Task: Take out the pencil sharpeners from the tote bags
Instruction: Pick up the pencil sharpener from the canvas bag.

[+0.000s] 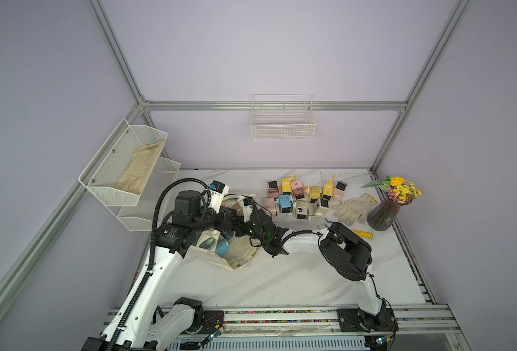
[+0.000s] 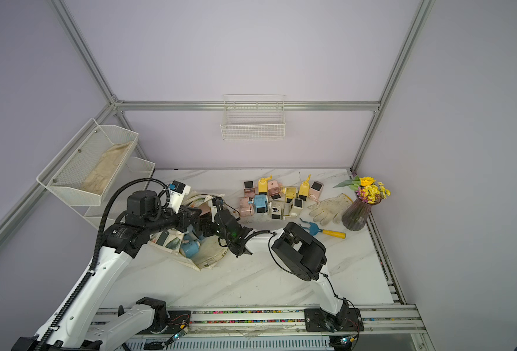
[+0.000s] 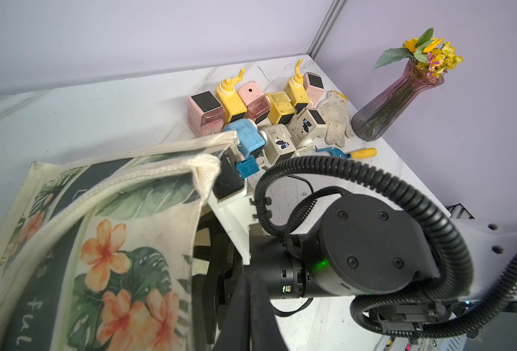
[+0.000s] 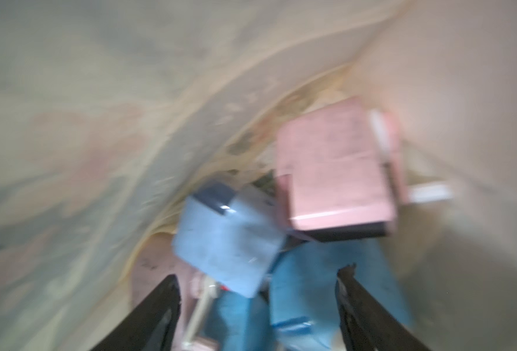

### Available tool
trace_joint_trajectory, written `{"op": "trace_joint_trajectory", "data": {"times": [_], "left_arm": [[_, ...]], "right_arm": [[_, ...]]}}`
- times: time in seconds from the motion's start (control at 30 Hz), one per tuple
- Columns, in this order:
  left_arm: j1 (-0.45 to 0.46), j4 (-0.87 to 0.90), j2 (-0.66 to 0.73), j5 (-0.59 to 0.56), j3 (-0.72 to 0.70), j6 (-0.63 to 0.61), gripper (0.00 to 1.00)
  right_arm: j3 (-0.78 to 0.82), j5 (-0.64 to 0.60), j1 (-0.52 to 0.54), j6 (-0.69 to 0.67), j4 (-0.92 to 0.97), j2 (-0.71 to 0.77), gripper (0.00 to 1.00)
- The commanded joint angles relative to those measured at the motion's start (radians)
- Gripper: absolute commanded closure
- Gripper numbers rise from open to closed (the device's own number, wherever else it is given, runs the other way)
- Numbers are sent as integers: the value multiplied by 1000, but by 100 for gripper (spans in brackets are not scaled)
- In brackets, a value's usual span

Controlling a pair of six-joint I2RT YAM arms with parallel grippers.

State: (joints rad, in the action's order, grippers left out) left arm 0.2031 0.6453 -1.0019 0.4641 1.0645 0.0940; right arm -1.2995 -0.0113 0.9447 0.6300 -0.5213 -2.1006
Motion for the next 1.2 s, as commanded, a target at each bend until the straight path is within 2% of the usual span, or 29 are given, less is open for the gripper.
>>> {"op": "trace_joint_trajectory", "data": {"times": [0.0, 0.17, 0.37, 0.7, 0.87, 1.03, 1.17], "left_arm": [[-2, -33, 6, 11, -15, 5, 94], [-2, -33, 9, 10, -15, 5, 94], [-2, -33, 9, 10, -15, 6, 94], [-2, -33, 4, 13, -16, 7, 94], [-3, -32, 2, 13, -15, 6, 94], [-2, -32, -1, 14, -15, 8, 94], [-2, -33, -2, 15, -15, 9, 94]], "right_arm": [[-5, -144, 0, -83, 102, 5, 12], [-50, -119, 20, -192, 136, -53, 3], [-49, -78, 20, -275, 124, -85, 3], [-175, -11, 26, -386, 229, -214, 3], [-214, -41, 28, -417, 234, -249, 3], [-300, -52, 29, -414, 300, -304, 15], [-298, -56, 29, -394, 293, -306, 24]]}}
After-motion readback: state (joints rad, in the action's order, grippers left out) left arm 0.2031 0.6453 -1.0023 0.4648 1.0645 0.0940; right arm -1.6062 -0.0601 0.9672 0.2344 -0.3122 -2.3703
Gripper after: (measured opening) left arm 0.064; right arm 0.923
